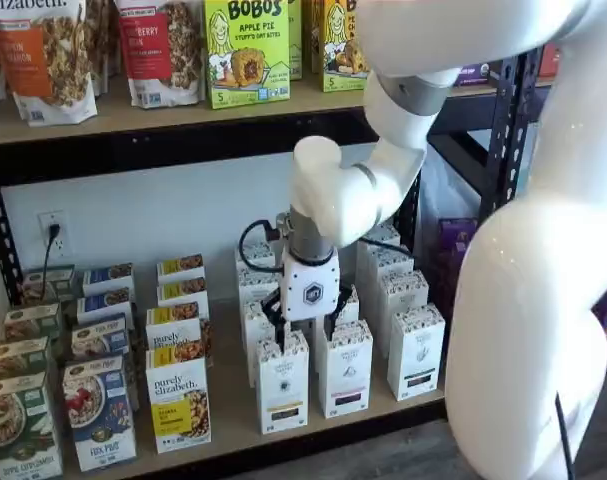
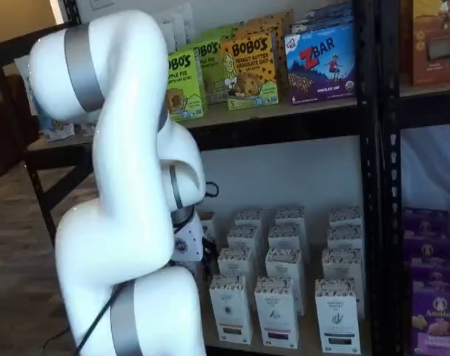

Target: Pick up the white box with a yellow strip in the middle, on the bottom shelf, the fourth box from the left

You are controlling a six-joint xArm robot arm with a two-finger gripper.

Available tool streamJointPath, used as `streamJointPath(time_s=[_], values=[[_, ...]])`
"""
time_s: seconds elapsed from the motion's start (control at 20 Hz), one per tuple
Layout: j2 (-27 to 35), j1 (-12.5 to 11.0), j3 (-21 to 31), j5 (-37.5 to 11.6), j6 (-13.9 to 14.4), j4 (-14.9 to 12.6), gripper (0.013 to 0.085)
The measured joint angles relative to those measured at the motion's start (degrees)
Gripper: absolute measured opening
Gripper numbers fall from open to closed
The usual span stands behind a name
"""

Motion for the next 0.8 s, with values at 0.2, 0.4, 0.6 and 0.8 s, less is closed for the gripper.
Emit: streamJointPath(time_s=[0.2,0.4,0.6,0.8], values=[[3.43,-0.22,-1.71,-1.5,1.83,-2.14,0.085],[5.93,-1.09,-3.4,-1.85,4.72,-6.1,0.085],[8.52,-2.29,-5.16,-2.69,6.93,-9.66,0.085],[11.13,-3.22,-6.43,-4.63,4.26,-7.77,0.085]])
